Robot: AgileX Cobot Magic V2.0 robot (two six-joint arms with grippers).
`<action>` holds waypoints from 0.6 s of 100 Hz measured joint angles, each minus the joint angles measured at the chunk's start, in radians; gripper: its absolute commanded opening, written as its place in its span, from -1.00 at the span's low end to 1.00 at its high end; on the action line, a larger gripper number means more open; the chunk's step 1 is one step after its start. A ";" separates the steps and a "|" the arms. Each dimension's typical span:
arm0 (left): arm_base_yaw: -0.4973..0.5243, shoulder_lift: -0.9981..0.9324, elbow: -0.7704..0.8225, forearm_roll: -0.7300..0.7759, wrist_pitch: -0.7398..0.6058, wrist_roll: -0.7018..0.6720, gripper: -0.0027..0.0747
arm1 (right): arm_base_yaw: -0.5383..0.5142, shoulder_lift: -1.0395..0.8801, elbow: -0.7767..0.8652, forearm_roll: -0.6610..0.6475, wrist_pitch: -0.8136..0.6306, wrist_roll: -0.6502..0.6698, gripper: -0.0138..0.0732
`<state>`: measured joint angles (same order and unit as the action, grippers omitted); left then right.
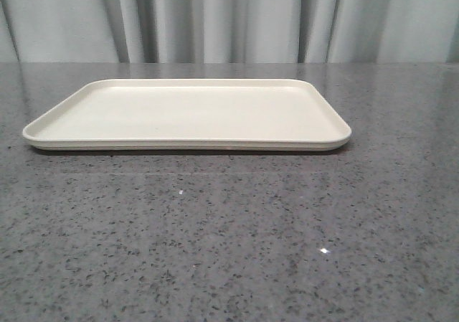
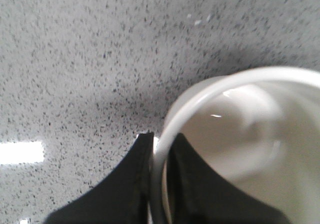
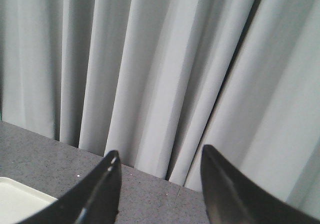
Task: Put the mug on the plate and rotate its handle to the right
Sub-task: 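Close the left gripper on the mug rim and lift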
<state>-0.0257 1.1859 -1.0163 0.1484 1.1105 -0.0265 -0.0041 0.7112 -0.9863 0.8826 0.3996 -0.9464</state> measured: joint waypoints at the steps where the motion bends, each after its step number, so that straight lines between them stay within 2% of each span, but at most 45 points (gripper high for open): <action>1: 0.000 0.000 -0.007 -0.002 0.002 0.002 -0.97 | 0.000 0.000 0.000 0.000 0.000 0.000 0.19; 38: 0.000 0.011 -0.344 -0.188 0.115 0.160 -0.98 | 0.000 0.000 0.000 -0.002 0.000 0.000 0.19; 60: 0.000 0.067 -0.551 -0.277 0.156 0.194 -0.98 | 0.000 0.000 0.000 -0.002 0.000 0.000 0.19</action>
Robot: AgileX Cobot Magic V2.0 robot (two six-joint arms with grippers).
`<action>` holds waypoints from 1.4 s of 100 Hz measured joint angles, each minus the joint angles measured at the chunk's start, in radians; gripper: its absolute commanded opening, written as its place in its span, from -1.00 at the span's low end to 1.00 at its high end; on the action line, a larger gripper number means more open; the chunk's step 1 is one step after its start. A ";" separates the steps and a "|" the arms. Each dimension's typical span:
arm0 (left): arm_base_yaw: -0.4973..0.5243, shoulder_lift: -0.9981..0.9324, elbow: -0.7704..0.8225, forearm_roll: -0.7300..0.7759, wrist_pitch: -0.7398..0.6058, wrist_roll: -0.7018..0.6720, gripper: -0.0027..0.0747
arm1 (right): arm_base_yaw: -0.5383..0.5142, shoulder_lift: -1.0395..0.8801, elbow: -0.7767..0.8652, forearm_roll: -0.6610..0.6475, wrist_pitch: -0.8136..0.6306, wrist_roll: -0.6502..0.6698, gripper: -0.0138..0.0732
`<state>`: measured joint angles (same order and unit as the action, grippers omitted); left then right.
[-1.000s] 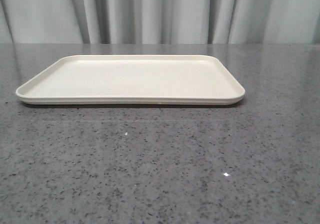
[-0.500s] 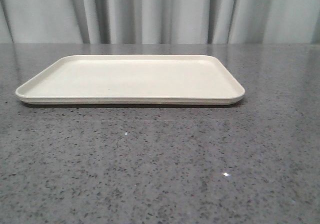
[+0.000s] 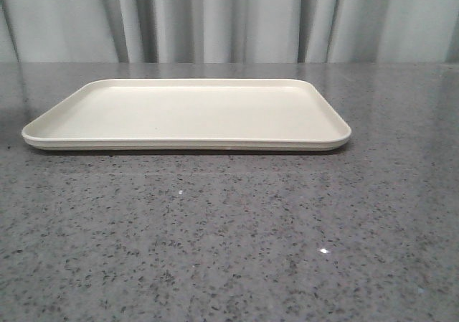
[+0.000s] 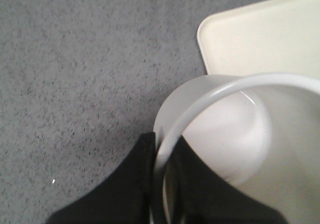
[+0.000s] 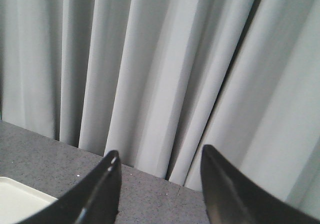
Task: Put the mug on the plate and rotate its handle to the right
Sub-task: 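Close the left gripper on the mug rim and lift, then carry the mug over the cream tray and lower it down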
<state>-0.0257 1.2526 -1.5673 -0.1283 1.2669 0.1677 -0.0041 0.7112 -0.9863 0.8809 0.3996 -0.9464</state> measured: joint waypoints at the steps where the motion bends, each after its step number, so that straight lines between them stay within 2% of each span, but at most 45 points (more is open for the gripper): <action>1: 0.000 0.002 -0.011 -0.005 0.000 0.002 -0.98 | 0.000 0.000 0.000 0.000 0.000 -0.002 0.19; 13: -0.005 0.056 -0.084 -0.089 0.000 0.029 -0.98 | 0.000 0.000 0.000 0.000 0.000 -0.002 0.19; 24: -0.040 0.104 -0.119 -0.106 0.000 0.033 -0.98 | 0.000 0.000 0.000 0.000 0.000 -0.002 0.19; 57: -0.235 0.235 -0.144 -0.108 0.000 0.024 -0.98 | 0.000 0.000 0.000 0.000 0.000 -0.002 0.19; 90: -0.370 0.313 -0.146 -0.110 -0.050 0.016 -0.98 | 0.000 0.000 0.000 0.000 0.000 -0.002 0.19; 140: -0.405 0.460 -0.146 -0.084 -0.119 0.014 -0.98 | 0.000 0.000 0.000 0.000 0.002 -0.002 0.19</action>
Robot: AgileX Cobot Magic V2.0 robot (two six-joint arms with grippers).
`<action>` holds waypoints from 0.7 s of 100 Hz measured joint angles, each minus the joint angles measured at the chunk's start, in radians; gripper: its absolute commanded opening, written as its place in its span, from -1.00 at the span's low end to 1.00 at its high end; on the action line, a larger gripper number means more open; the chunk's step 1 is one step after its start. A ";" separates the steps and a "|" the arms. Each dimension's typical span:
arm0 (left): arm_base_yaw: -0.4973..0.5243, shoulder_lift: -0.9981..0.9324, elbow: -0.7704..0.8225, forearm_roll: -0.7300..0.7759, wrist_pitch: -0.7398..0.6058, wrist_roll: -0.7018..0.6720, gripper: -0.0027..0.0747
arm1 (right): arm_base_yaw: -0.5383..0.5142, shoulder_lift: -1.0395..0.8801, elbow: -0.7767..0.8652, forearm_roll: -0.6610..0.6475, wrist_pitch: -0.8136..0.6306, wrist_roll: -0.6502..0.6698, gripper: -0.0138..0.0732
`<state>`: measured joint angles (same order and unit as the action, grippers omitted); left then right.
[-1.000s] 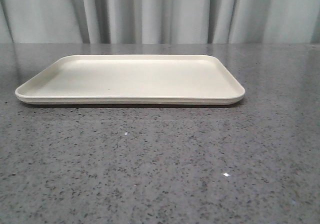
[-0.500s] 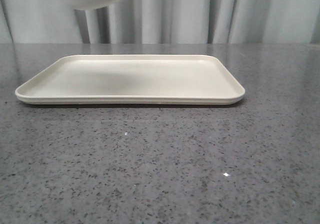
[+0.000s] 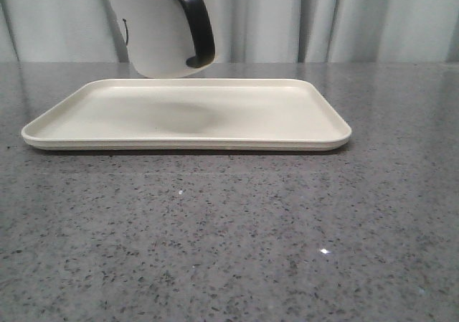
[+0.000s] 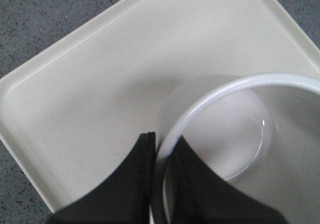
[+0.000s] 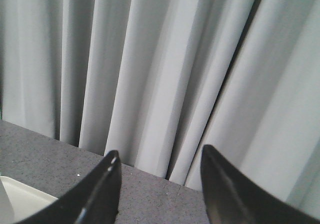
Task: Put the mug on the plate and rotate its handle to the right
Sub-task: 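Carry the mug over the cream tray and lower it down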
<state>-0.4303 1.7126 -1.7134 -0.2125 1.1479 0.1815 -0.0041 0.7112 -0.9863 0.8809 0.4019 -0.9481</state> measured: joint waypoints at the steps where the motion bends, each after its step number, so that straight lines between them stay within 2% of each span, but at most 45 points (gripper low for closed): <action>1: 0.000 0.000 0.000 0.002 0.000 0.000 -0.98 | 0.000 0.000 0.000 0.000 0.000 0.000 0.19; 27: 0.000 0.065 0.000 0.004 0.008 0.000 -0.98 | 0.000 0.000 0.000 0.000 0.000 0.000 0.19; 70: -0.008 0.067 0.000 -0.012 0.014 0.000 -0.98 | 0.000 0.000 0.000 0.000 0.002 0.000 0.19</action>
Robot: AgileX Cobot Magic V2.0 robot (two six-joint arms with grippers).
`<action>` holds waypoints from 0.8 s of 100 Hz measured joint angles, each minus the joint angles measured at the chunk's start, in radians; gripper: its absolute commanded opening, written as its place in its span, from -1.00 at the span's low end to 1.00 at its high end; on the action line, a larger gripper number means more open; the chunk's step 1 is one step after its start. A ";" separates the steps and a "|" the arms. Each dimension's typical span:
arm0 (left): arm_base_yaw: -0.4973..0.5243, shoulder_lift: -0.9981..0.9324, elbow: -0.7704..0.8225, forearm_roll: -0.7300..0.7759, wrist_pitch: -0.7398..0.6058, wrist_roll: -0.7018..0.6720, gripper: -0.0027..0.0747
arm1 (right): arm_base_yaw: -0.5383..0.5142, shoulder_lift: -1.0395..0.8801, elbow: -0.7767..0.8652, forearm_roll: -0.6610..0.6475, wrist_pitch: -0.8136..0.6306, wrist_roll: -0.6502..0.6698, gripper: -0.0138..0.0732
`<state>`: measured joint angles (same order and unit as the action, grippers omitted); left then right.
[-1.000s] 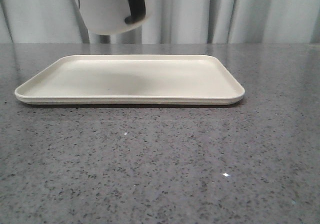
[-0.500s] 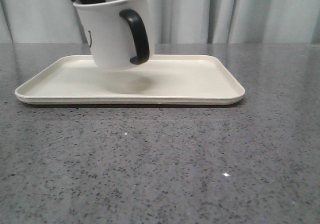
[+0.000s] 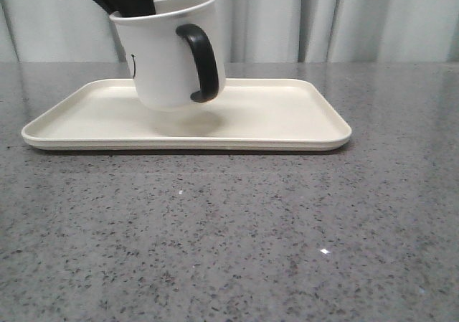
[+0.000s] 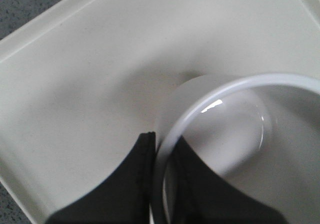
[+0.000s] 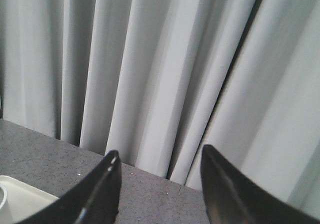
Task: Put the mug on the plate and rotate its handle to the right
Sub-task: 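Carry the mug over the cream tray and lower it down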
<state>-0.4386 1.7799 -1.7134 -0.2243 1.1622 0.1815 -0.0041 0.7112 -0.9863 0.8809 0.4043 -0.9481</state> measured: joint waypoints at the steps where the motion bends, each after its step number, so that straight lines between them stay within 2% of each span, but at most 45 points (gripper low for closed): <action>1: 0.000 0.000 0.000 0.000 0.000 0.000 -0.98 | 0.000 0.000 0.000 0.000 0.000 0.000 0.19; 39: -0.020 0.044 0.000 -0.011 0.026 0.000 -0.98 | 0.000 0.000 0.000 0.000 0.002 0.000 0.19; 80: -0.020 0.046 0.000 -0.009 -0.004 0.000 -0.98 | 0.000 0.000 0.000 0.000 0.006 0.000 0.19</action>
<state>-0.4589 1.8257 -1.7134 -0.2332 1.1583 0.1815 -0.0041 0.7112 -0.9863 0.8809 0.4103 -0.9481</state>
